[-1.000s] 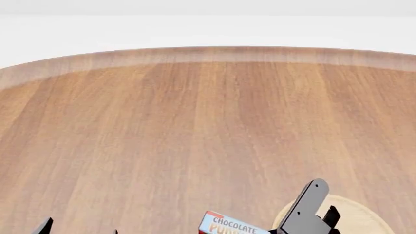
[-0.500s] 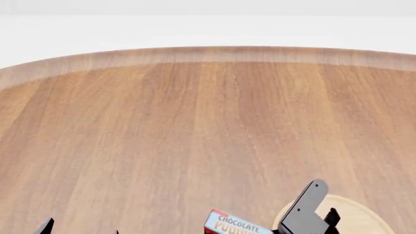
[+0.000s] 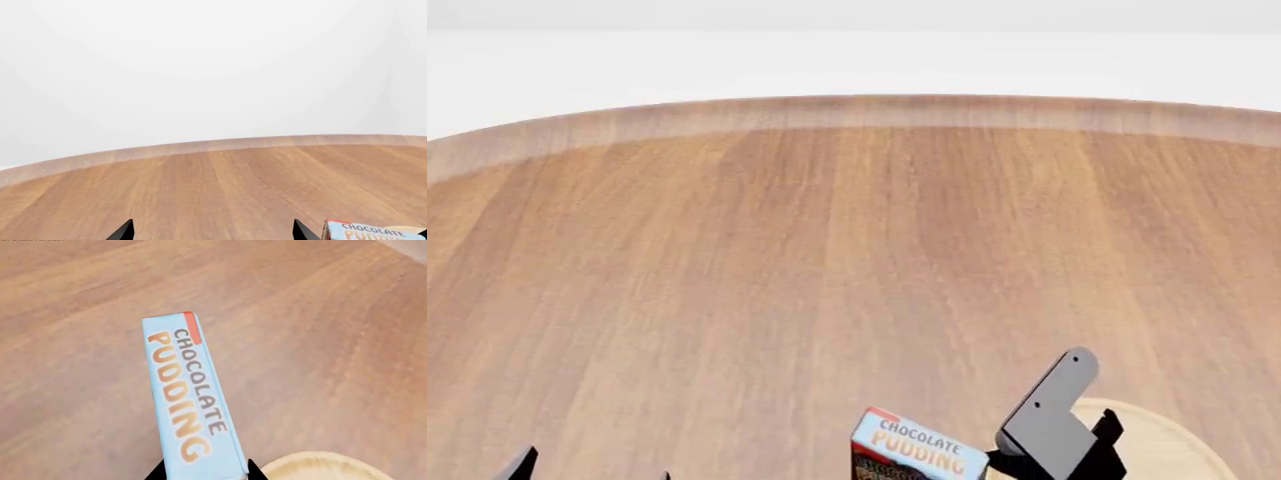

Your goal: Put the chocolate pudding to the left of the plate.

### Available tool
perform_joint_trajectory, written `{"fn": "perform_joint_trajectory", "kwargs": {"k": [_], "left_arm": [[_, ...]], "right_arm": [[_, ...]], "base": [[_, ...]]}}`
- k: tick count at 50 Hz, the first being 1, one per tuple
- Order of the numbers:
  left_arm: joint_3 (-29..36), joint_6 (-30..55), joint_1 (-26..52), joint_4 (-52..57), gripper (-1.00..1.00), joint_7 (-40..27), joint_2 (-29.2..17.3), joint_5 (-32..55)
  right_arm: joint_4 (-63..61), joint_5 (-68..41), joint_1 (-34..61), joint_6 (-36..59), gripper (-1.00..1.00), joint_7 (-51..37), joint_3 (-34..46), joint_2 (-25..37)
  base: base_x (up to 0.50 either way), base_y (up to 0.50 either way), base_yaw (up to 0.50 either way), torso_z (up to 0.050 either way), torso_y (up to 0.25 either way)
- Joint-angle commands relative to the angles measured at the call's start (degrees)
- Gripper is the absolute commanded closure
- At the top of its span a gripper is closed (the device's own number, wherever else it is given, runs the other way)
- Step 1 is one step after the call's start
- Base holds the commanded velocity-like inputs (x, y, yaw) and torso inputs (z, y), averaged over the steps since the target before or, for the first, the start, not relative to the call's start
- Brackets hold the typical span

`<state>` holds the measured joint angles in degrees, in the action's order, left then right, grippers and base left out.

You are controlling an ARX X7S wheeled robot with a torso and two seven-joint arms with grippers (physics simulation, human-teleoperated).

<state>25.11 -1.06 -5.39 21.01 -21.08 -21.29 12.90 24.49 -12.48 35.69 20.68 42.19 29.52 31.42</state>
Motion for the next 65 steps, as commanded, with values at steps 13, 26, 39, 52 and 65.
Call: {"fn": "perform_joint_trajectory", "kwargs": {"k": [13, 26, 39, 52, 65], "left_arm": [[0.2, -0.5, 0.1, -0.3, -1.0, -0.2, -0.2, 0.2], [0.3, -0.4, 0.2, -0.2, -1.0, -0.3, -0.4, 0.4], [0.5, -0.7, 0.1, -0.3, -1.0, -0.5, -0.5, 0.4], [0.6, -0.6, 0.3, -0.1, -1.0, -0.6, -0.6, 0.6], [0.7, -0.7, 0.3, -0.1, -1.0, -0.8, -0.8, 0.8]], "right_arm": [[7.6, 1.2, 1.1, -5.0, 1.0, 0.5, 0.6, -2.9], [9.8, 0.8, 0.5, -6.7, 1.0, 0.5, 0.6, -4.0], [11.0, 1.1, 0.2, -8.1, 1.0, 0.8, 1.5, -5.3], [14.1, 1.5, -0.1, -10.4, 1.0, 1.2, 2.1, -6.2], [19.1, 1.7, -0.1, -13.6, 1.0, 1.4, 2.5, -7.6]], "base": [[0.0, 0.0, 0.0, 0.0, 0.0], [0.0, 0.0, 0.0, 0.0, 0.0], [0.0, 0.0, 0.0, 0.0, 0.001], [0.0, 0.0, 0.0, 0.0, 0.0], [0.0, 0.0, 0.0, 0.0, 0.0]]}}
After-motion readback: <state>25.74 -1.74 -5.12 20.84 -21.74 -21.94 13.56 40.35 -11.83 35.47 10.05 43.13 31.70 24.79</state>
